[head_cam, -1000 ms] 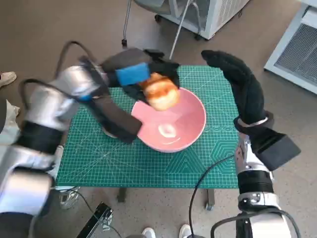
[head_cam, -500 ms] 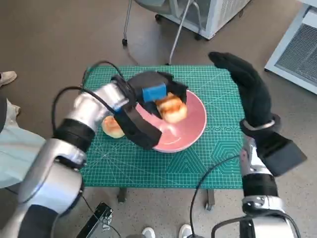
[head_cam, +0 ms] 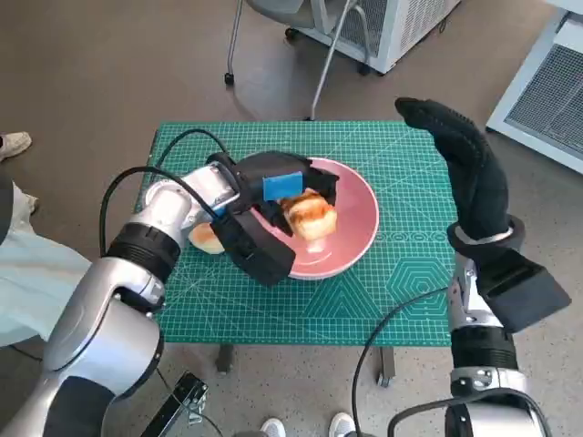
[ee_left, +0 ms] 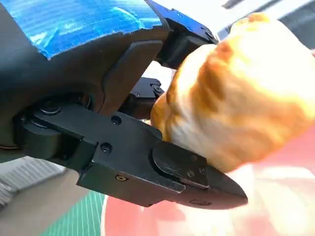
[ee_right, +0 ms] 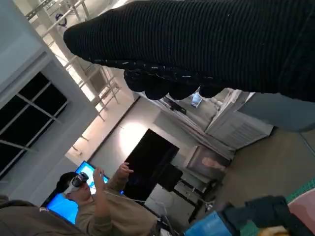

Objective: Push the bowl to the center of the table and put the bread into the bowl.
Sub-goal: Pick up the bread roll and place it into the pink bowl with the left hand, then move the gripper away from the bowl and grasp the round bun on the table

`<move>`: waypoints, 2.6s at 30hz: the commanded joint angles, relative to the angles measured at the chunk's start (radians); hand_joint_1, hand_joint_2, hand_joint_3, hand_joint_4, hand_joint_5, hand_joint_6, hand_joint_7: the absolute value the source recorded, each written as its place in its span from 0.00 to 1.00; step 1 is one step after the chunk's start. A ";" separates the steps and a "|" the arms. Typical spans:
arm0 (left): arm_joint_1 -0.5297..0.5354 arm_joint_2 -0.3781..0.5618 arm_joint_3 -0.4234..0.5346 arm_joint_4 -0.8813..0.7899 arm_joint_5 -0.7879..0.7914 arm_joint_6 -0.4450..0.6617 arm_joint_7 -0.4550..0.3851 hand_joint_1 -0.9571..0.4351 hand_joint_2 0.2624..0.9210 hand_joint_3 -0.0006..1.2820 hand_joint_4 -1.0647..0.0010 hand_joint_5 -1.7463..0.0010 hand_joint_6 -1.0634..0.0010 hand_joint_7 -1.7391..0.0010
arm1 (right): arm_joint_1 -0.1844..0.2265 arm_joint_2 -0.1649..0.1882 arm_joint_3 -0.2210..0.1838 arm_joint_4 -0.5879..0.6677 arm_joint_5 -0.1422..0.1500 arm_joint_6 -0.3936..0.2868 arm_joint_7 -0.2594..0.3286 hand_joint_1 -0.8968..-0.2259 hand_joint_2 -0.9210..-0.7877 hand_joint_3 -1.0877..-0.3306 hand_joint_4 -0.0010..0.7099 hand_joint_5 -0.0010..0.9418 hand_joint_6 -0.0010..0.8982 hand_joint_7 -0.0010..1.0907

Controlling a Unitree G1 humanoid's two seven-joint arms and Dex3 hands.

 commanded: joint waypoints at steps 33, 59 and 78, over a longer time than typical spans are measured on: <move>0.200 0.606 0.335 -0.597 -0.167 -0.150 -0.135 0.68 0.96 0.02 0.76 0.99 0.60 0.94 | -0.045 0.008 0.030 0.090 -0.006 0.003 -0.003 0.44 0.00 0.43 0.44 0.01 0.00 0.61; 0.264 0.587 0.363 -0.572 -0.145 -0.112 -0.160 0.66 0.95 0.00 0.71 0.99 0.57 0.97 | -0.059 0.034 0.021 0.114 0.057 0.025 0.071 0.44 0.00 0.43 0.44 0.01 0.00 0.62; 0.244 0.467 0.196 -0.328 0.031 -0.040 -0.048 0.61 0.89 0.00 0.73 1.00 0.56 0.98 | -0.037 0.008 0.014 0.093 0.027 0.014 0.044 0.45 0.00 0.42 0.43 0.01 0.00 0.62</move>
